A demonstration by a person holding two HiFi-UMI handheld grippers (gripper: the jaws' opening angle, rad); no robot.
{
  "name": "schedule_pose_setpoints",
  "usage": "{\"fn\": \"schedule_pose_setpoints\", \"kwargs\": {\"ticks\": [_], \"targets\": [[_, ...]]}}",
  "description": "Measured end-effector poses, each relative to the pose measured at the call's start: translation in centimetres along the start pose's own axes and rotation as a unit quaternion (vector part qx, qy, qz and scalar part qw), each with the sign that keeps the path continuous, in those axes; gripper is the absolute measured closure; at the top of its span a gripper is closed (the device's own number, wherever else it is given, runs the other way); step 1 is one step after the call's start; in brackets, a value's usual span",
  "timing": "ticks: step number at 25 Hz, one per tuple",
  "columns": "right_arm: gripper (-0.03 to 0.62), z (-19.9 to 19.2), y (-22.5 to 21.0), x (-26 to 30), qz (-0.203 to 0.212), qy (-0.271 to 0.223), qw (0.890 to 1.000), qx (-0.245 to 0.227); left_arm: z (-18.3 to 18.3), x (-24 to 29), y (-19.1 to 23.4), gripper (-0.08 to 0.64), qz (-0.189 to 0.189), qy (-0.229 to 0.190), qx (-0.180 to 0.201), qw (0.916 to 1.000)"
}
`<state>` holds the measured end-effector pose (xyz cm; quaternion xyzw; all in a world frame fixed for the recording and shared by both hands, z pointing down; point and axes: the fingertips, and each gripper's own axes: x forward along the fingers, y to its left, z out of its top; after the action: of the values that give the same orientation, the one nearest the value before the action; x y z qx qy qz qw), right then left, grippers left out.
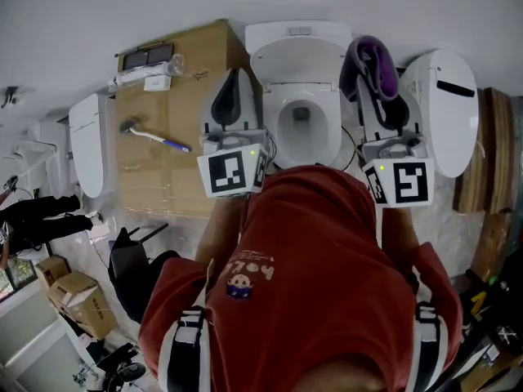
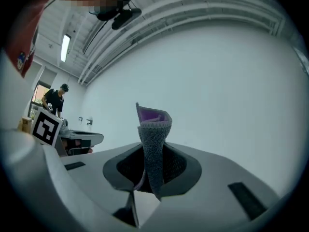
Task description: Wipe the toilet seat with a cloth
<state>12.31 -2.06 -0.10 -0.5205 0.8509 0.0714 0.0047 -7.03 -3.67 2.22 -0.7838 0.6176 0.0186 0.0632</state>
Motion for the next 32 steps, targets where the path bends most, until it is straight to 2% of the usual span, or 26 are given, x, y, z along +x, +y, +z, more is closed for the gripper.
{"fn": "schedule_pose_setpoints", "kwargs": {"ticks": [2, 5, 32], "targets": [[0.526, 1.1, -0.4, -0.3, -0.021, -0.033, 0.999, -0.011, 1.5, -0.1, -0.1, 0.546, 0.0, -0.02, 0.009, 0.9998], [0.526, 1.4, -0.7, -0.4, -0.035, -0.052, 0.998, 0.0, 2.6, -0.2, -0.5, 0.546, 0.003, -0.034, 0.01, 0.9993], [0.526, 1.0, 1.4, -0.7, -0.018, -0.036, 0.999, -0.011, 2.5, -2.0, 0.1, 0.546, 0.008, -0.034, 0.004, 0.9994]]}}
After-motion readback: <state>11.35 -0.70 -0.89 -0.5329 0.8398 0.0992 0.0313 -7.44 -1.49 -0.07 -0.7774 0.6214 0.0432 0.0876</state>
